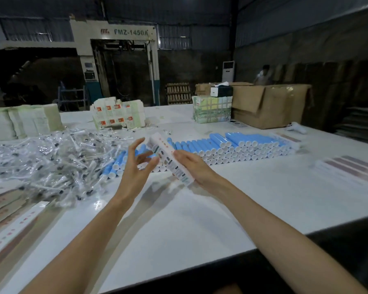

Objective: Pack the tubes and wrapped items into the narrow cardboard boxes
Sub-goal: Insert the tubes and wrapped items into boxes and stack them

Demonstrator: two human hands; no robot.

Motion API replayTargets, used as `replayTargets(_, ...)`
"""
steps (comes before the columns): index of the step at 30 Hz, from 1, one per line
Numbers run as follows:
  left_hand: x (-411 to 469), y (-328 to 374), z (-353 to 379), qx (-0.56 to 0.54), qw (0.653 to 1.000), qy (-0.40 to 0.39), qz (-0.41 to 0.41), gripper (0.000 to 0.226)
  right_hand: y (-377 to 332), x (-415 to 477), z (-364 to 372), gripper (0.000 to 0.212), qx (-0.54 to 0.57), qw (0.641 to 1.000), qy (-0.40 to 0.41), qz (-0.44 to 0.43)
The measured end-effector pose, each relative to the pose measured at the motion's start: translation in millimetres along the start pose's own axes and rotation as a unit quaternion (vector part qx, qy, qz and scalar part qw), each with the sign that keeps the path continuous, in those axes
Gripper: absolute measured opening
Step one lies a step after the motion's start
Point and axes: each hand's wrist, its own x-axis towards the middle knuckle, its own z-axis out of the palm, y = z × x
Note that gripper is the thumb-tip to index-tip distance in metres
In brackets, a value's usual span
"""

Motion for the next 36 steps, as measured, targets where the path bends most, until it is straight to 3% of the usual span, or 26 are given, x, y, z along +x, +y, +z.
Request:
replayTargets(3,-4,-10,3,0.13,0.988,-0.036,0.074,0.053,-2,-23,-42,0.04,-0.104,0.989,0.101,-0.035)
replayTargets(6,-8,-18,10,0.252,0.952,-0.074,0.158,0.046,4,-53,-106,0.038,-0.246,0.948,0.198,-0.026)
replayTargets(10,-12,-18,19,0.295,0.929,-0.107,0.196,0.04,19,-97,-203,0.042,-0.507,0.808,0.296,0.042)
replayTargets(14,-12,-16,21,0.302,0.923,-0.113,0.21,0.04,33,-140,-271,0.047,-0.639,0.681,0.329,0.141)
replayTargets(16,-11,-16,19,0.307,0.921,-0.114,0.212,0.039,39,-157,-291,0.047,-0.671,0.642,0.326,0.173)
replayTargets(21,-11,-17,20,0.312,0.918,-0.113,0.215,0.038,43,-176,-311,0.042,-0.701,0.598,0.328,0.211)
replayTargets(32,-11,-17,16,0.315,0.914,-0.12,0.226,0.042,45,-182,-310,0.036,-0.715,0.538,0.382,0.23)
replayTargets(34,-13,-16,16,0.319,0.912,-0.123,0.225,0.041,44,-180,-305,0.035,-0.72,0.534,0.39,0.21)
replayTargets(36,-12,-15,17,0.325,0.91,-0.122,0.225,0.04,38,-168,-289,0.032,-0.71,0.555,0.403,0.159)
